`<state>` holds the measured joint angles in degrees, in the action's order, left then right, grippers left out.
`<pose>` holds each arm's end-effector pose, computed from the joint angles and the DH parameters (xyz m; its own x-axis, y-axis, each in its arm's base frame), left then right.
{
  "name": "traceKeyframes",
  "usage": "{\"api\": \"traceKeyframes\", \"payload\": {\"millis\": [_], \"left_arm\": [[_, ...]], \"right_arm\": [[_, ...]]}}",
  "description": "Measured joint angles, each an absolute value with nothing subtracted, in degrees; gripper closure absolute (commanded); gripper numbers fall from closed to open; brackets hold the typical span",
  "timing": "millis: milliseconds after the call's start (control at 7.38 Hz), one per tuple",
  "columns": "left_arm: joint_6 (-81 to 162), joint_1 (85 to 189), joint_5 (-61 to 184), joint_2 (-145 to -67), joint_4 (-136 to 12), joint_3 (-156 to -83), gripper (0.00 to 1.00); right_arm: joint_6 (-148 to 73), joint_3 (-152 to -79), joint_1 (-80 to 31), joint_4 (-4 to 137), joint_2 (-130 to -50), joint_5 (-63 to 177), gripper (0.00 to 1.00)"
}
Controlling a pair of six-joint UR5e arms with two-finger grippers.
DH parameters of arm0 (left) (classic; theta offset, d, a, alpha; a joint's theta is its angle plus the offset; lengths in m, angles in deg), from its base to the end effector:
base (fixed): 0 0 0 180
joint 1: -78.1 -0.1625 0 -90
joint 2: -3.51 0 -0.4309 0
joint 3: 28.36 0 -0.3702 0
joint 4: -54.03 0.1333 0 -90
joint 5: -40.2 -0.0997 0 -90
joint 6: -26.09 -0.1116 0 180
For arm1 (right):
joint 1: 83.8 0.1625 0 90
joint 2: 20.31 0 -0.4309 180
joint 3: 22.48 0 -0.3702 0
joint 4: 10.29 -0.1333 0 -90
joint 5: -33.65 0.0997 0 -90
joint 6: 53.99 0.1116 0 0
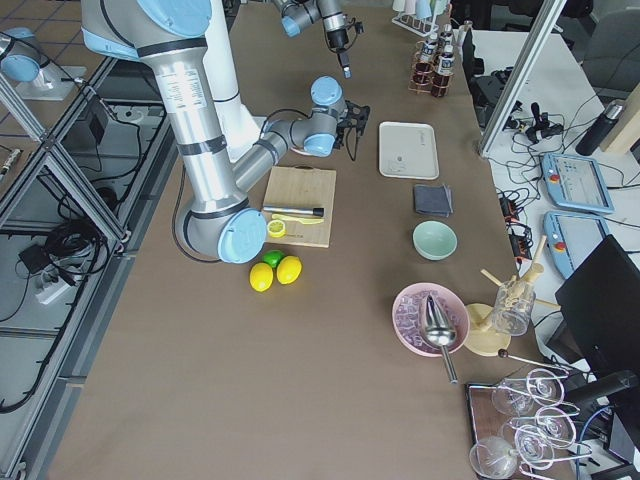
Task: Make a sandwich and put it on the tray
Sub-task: 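Release the bread and raise the right gripper while the left gripper approaches the plate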
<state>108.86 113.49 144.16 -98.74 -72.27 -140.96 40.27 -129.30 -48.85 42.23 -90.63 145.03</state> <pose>0.3704 -0.3936 0.3127 0.3086 -0.0694 -0.9487 0.3398 0.9396 0.0418 -0.4142 -0.4025 0.2809 0.2073 0.2293 0.9510 -0.2624 0.9496 -0.1717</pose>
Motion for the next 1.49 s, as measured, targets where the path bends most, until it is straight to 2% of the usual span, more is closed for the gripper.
{"api": "traceKeyframes", "payload": {"millis": [271, 542, 678, 1085, 1492], "left_arm": [[112.8, 104.4, 134.4, -99.4, -72.3, -141.8, 0.04], [113.7, 96.4, 126.3, -99.8, -72.3, -141.6, 0.34], [113.8, 93.3, 123.3, -100.2, -72.3, -140.8, 0.44], [114.7, 90.7, 121.1, -102.0, -72.4, -136.9, 0.52], [115.4, 90.5, 121.0, -103.0, -72.4, -134.6, 0.52]], "right_arm": [[35.3, -129.1, -42.1, 46.7, -91.5, 151.1, 0.01], [29.6, -128.8, -39.4, 48.7, -92.7, 152.2, 0.01], [28.5, -128.7, -38.9, 48.9, -93.1, 152.3, 0.01], [28.1, -128.7, -38.7, 48.8, -93.6, 152.2, 0.01], [28.1, -128.7, -38.8, 48.7, -93.6, 152.1, 0.01]]}}
